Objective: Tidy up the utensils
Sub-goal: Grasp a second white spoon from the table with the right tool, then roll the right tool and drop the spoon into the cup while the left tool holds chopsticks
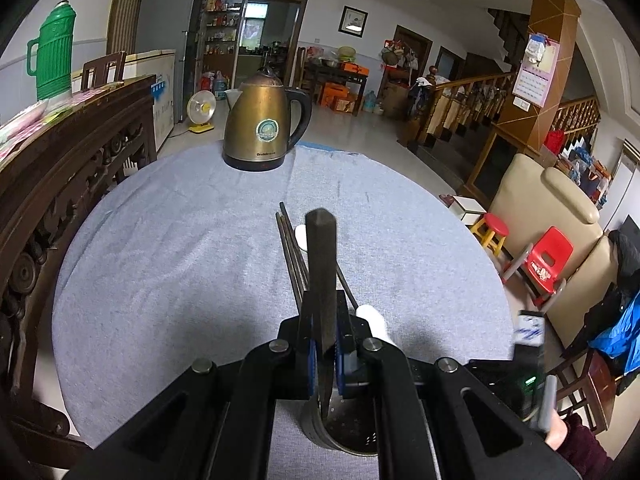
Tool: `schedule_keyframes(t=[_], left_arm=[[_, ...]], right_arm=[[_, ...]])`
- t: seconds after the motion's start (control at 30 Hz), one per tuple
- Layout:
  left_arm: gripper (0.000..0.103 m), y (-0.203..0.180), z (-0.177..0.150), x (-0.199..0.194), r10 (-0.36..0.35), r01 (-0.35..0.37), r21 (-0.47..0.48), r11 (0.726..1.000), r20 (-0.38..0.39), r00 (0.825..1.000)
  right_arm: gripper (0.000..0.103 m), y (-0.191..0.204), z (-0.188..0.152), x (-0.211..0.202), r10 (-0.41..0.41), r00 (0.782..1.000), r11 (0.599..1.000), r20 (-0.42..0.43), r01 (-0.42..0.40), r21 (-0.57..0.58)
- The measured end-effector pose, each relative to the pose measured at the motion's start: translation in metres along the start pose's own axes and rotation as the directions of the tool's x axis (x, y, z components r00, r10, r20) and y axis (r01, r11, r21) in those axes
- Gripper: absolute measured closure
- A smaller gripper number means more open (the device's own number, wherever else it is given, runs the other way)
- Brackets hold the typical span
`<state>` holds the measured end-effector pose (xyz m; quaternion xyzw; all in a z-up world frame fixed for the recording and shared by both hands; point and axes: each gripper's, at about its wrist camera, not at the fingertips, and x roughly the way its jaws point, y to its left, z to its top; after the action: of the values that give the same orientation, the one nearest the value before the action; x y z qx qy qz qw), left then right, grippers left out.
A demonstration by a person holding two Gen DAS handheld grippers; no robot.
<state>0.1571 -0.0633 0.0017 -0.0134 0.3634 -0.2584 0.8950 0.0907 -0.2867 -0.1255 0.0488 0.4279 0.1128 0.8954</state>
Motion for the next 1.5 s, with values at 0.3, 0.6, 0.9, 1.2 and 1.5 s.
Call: schedule_keyframes(t=[0.3,0.6,0.9,1.2,1.5], left_arm=[[0.095,-0.005,-0.004,-0.007,0.001,-0.001,0.016,1.0,0.004,1.0],[0.095,-0.004,-0.005,-0.009,-0.014,0.013,0.019,1.0,0.006,1.0],[0.095,0.003,-0.015,-0.014,-0.027,0.027,0.019,0.999,-0.006,1.0],[0.095,0.013,-0.024,-0.022,-0.039,0.04,0.02,0.999,-0.021,0.999],[0.096,0.013,-0.024,-0.025,-0.051,0.052,0.026,0.998,-0.024,0.998]], right_arm=[[0.092,-0.01,-0.009,-0.063,0.136,0.977,0.972,0.161,-0.163,0.168],[0.092,0.063,0.022,-0.129,-0.122,0.983,0.941,0.14,0.159,-0.298],[0.092,0.153,-0.005,-0.115,-0.405,0.873,0.419,0.271,0.441,-0.794],[0.092,0.159,-0.033,-0.083,-0.501,0.77,0.015,0.395,0.463,-0.886],[0.092,0.163,-0.049,-0.076,-0.463,0.726,-0.287,0.508,0.42,-0.861]])
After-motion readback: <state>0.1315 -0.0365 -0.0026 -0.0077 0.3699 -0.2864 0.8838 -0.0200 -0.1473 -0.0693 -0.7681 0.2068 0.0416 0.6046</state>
